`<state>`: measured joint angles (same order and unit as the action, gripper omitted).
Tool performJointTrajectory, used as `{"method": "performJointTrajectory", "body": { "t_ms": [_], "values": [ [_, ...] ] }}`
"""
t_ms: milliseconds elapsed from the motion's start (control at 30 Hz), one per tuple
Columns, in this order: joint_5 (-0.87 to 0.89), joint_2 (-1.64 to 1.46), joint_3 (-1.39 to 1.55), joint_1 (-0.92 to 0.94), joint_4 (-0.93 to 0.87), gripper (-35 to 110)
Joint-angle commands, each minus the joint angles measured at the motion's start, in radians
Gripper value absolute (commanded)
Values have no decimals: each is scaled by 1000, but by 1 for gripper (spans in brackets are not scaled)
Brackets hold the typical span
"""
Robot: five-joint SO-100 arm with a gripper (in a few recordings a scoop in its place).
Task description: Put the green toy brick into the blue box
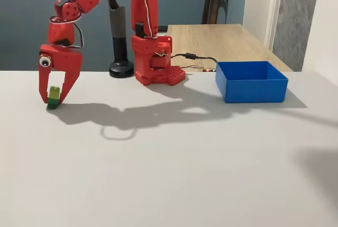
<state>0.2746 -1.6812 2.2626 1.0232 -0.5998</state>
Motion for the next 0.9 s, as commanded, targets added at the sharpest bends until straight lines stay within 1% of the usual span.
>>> {"method": "performJointTrajectory", "body": {
  "t_ms": [0, 133, 367, 500, 700, 867],
  "values": [
    [14, -18, -28, 2, 2, 3],
    [0, -28, -87, -12, -52, 1],
    [20, -35, -281, -126, -376, 0],
    [21, -40, -370, -212, -499, 0],
    [20, -41, -543, -411, -604, 0],
    [-12, -41, -629, -614, -620, 0]
  ]
}}
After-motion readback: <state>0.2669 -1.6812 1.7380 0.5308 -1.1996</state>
